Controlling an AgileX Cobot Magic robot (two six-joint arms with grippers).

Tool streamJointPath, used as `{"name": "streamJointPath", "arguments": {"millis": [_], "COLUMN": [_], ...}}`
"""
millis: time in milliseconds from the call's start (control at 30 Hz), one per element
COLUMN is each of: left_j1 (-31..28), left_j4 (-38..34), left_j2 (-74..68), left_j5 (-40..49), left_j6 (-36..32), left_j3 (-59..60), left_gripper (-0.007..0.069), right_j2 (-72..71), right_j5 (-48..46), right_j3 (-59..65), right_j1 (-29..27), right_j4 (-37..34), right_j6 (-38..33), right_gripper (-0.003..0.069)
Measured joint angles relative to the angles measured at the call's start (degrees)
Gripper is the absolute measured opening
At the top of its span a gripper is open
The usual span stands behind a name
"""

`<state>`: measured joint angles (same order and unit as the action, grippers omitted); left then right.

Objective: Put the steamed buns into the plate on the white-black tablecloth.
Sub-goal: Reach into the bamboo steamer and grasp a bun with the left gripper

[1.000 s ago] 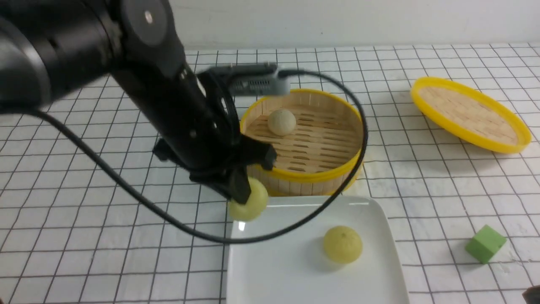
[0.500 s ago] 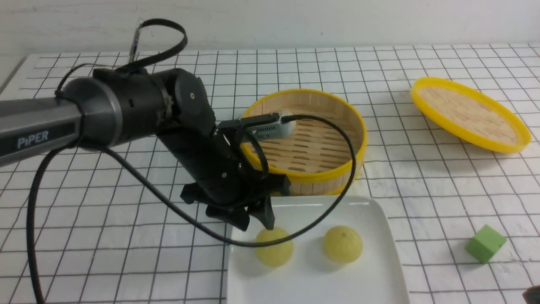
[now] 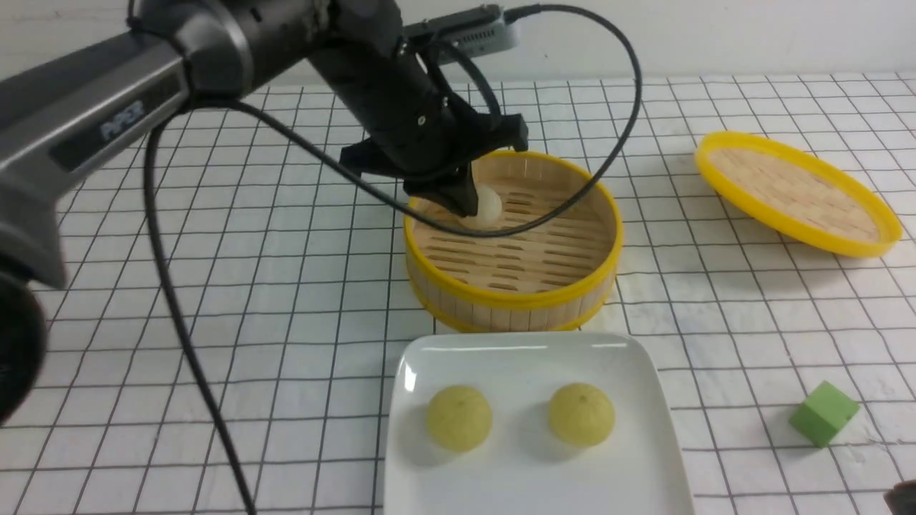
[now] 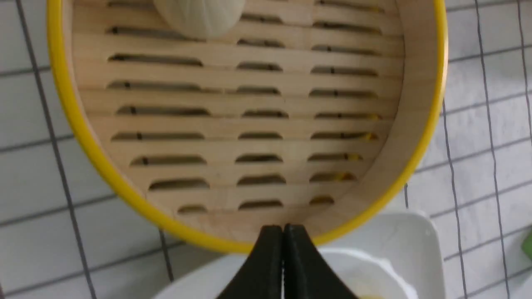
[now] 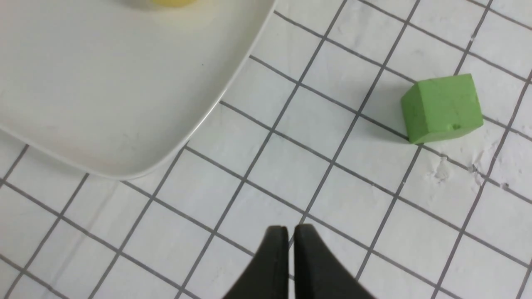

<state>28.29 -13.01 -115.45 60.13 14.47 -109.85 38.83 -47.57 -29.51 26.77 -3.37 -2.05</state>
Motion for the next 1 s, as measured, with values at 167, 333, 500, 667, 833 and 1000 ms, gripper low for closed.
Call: {"name": "streamJointPath", "arguments": {"millis": [167, 333, 500, 667, 833, 1000], "left_j1": [0.0, 0.0, 0.0, 0.0, -0.1, -0.1], "left_j4": [2.8, 6.5, 11.0, 13.0, 13.4, 13.7], "left_j2": [-8.2, -14.2, -18.4, -20.1, -23.4, -22.4], "left_j5": [0.1, 0.1, -2.5, -5.5, -4.6, 0.0], "left_j6": [2.0, 5.4, 7.5, 7.6, 7.0, 6.3], "left_j3": [-10.7, -16.3, -17.7, -17.7, -18.3, -18.6], "left_gripper": [0.0046, 0.0191, 0.0366, 0.0407, 0.025, 0.0039], "right_j2": [0.0, 0.0, 0.0, 0.0, 0.0, 0.0], "right_j5": [0.7, 0.8, 1.1, 1.1, 1.1, 1.0], "right_j3": [0.0, 0.0, 0.0, 0.0, 0.0, 0.0], "right_j1": [0.0, 0.0, 0.0, 0.0, 0.0, 0.0], "right_j4": [0.0, 0.0, 0.0, 0.0, 0.0, 0.0], "right_j6": [0.0, 0.0, 0.0, 0.0, 0.0, 0.0], "right_gripper": [0.0056, 0.0063, 0.0072, 0.008, 0.0089, 0.0095]}}
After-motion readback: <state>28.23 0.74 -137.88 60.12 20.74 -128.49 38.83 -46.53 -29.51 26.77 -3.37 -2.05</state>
